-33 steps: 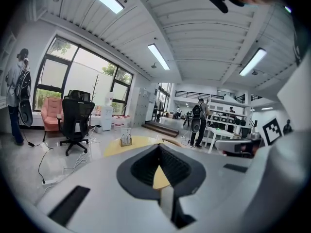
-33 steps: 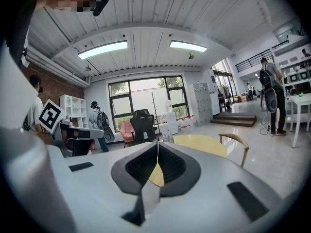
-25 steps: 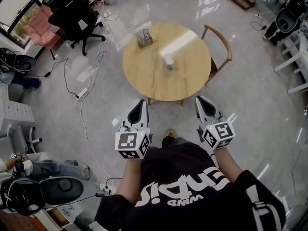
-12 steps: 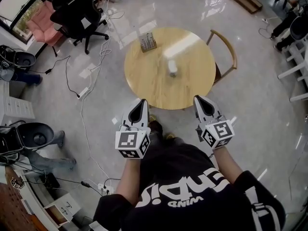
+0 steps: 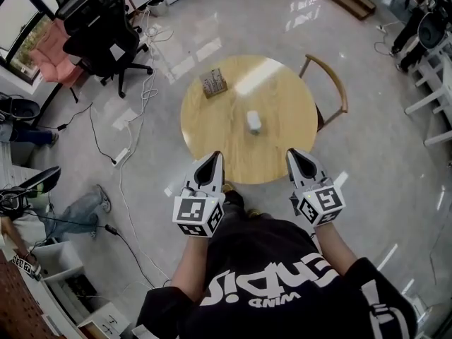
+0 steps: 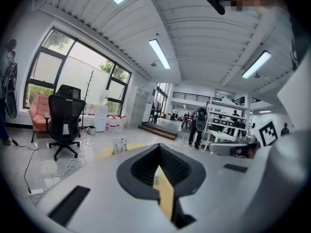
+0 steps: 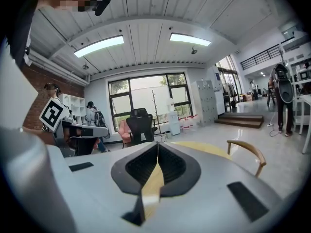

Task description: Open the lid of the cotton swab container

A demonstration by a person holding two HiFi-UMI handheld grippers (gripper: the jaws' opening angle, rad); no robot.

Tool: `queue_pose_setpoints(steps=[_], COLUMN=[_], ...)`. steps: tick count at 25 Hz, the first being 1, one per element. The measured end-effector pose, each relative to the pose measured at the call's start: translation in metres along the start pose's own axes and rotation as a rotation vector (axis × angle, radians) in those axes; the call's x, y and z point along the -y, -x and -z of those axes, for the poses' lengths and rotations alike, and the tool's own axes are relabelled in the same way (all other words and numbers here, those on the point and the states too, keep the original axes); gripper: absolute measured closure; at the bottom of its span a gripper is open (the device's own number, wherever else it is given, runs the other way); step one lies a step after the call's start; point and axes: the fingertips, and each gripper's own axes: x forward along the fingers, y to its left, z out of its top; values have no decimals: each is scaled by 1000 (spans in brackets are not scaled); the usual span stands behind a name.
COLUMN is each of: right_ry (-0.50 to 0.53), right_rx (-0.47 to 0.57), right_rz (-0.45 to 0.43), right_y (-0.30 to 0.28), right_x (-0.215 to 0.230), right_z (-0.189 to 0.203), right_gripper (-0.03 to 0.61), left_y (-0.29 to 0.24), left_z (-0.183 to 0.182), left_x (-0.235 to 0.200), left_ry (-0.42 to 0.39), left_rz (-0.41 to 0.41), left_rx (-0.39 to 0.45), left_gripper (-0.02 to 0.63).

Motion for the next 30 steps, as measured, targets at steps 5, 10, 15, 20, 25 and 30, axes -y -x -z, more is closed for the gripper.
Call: queue_pose_setpoints(steps=[5, 10, 15, 20, 25, 30], right_ry=[-15, -21, -25, -27, -11, 4], right_rx=[12, 23, 39, 47, 61, 62], right_rz=[14, 52, 106, 148, 148, 108], right_y=[-30, -56, -78, -95, -104, -105], right_x=[0, 7, 15, 18, 21, 21], right_z=[-7, -21, -28, -32, -41, -41], right_gripper=[577, 577, 577, 577, 575, 574], left_y=[-26, -54, -81, -100, -110, -114], left_z=[-12, -28, -37, -42, -50, -45], left_x=[-24, -43, -56, -68, -72, -67], left_ry=[-15, -25, -56, -67, -70, -68], left_rz=[33, 85, 157, 207, 218, 207], left_rx=[-13, -17, -30, -44, -45, -52], left_gripper=[606, 604, 604, 604, 604, 604])
